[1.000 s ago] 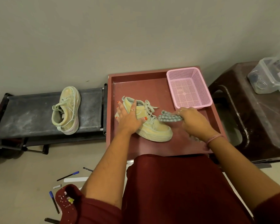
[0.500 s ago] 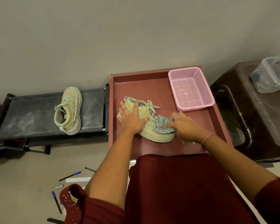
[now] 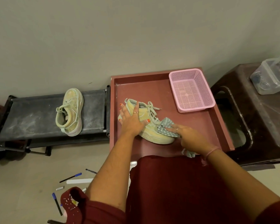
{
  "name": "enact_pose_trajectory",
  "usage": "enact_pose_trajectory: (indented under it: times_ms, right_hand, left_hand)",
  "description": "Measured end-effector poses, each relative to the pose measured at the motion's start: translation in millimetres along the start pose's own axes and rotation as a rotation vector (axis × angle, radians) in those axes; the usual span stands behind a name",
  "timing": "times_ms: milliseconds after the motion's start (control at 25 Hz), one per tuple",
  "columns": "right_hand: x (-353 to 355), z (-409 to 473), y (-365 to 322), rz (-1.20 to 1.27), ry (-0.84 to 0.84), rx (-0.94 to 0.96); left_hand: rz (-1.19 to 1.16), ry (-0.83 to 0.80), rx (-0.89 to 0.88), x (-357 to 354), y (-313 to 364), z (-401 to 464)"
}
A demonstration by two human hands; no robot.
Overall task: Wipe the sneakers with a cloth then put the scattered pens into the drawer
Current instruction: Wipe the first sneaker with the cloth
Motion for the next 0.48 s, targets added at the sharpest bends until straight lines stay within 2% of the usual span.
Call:
enact_pose_trajectory:
  times_ms: [120, 240, 480]
  right_hand:
    - [9.3, -8.0, 11.9, 0.051, -0.011, 0.000]
    - [-5.5, -2.0, -4.9, 0.051, -0.038, -0.010]
    - [-6.8, -3.9, -27.0, 0.156, -0.035, -0.127]
  left_hand:
    - [0.002, 0.002, 0.002, -0.3, 0.8, 0.2]
    - [0.011, 0.015, -0.005, -0.5, 0.2, -1.5]
    - [0.019, 0.004, 0.000, -0.5, 0.7, 0.3]
Point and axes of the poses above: each hand's wrist, its own z-axis towards the middle knuckle, its own x-axis out of the back of the hand, y = z × x, the point moved 5 cm from there along z, towards the middle knuckle, and after that the axes turned 11 degrees about -x, right-handed, at the moved point
